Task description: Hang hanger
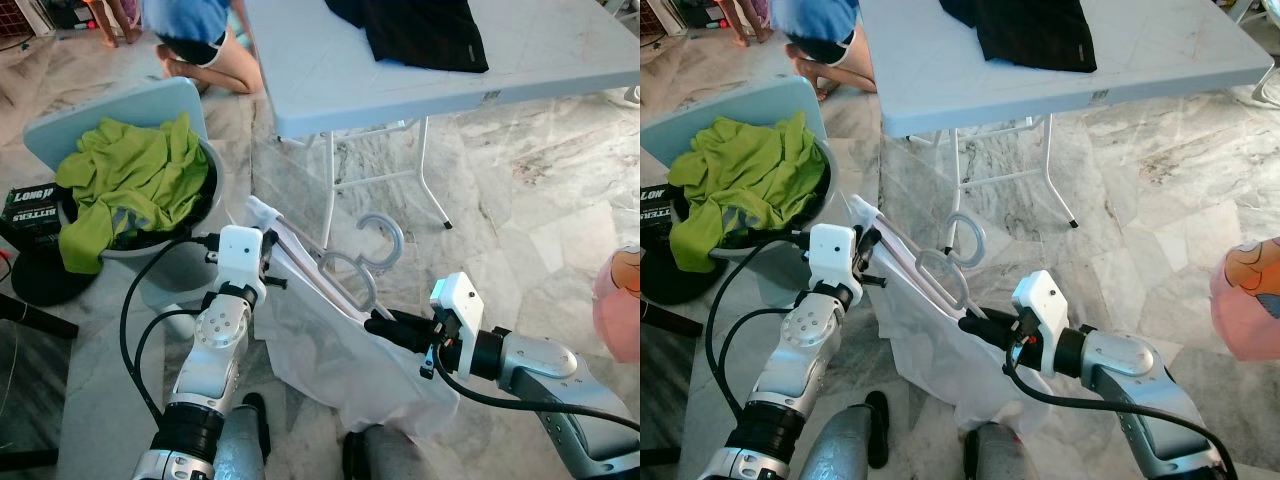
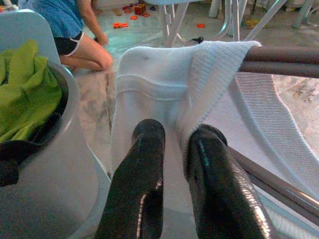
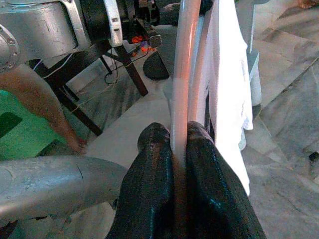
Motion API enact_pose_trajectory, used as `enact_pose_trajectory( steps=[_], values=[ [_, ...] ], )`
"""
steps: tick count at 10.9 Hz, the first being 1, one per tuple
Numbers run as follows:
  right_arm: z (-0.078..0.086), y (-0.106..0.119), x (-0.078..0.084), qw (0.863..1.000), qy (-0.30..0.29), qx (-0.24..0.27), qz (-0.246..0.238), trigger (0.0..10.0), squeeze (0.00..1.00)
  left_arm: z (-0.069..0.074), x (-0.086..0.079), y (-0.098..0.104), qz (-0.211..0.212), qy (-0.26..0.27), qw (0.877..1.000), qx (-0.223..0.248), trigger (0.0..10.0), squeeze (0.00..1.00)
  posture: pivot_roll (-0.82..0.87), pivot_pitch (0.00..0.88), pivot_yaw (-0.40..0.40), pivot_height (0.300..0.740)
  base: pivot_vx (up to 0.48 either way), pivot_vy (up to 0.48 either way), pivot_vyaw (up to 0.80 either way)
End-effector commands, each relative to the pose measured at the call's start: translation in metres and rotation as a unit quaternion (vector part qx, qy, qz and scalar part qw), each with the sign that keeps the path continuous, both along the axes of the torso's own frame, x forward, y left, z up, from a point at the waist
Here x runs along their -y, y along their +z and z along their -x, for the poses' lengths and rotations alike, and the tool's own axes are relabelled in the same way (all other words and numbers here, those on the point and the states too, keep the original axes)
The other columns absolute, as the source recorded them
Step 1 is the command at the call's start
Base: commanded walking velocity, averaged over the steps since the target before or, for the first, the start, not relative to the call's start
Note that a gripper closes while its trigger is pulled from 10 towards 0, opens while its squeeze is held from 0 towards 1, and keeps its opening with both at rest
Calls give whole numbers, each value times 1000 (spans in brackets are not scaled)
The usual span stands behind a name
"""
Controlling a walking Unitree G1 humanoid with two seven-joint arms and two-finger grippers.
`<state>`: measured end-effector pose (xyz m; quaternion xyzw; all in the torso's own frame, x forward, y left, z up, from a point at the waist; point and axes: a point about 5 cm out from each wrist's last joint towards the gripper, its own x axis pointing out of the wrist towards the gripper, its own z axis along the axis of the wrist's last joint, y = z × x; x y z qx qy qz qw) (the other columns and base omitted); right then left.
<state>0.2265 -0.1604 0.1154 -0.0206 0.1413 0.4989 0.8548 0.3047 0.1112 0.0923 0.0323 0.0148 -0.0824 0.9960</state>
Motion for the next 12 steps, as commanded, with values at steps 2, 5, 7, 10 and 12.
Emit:
enact_pose_trajectory(
  steps=[2, 5, 7, 10, 12],
  values=[
    [6, 10, -6, 999, 42, 13, -14, 10000, 0, -9, -17, 6, -13, 36, 999, 8, 10000, 1000, -81, 215, -51, 740, 0, 0, 0],
    [8, 14, -8, 999, 48, 14, -21, 10000, 0, -7, -22, -2, -25, 35, 999, -5, 10000, 0, -88, 215, -53, 740, 0, 0, 0],
    [8, 16, -8, 998, 50, 14, -24, 10000, 0, -9, -23, -2, -17, 37, 999, -2, 0, 0, -90, 214, -53, 740, 0, 0, 0],
    [7, 15, -8, 999, 47, 14, -22, 10000, 0, -10, -21, 1, -14, 31, 999, 8, 0, 0, -88, 214, -54, 740, 0, 0, 0],
    [7, 14, -8, 999, 45, 13, -20, 10000, 0, -9, -22, 0, -14, 31, 999, 10, 0, 0, -87, 213, -54, 740, 0, 0, 0]
  ],
)
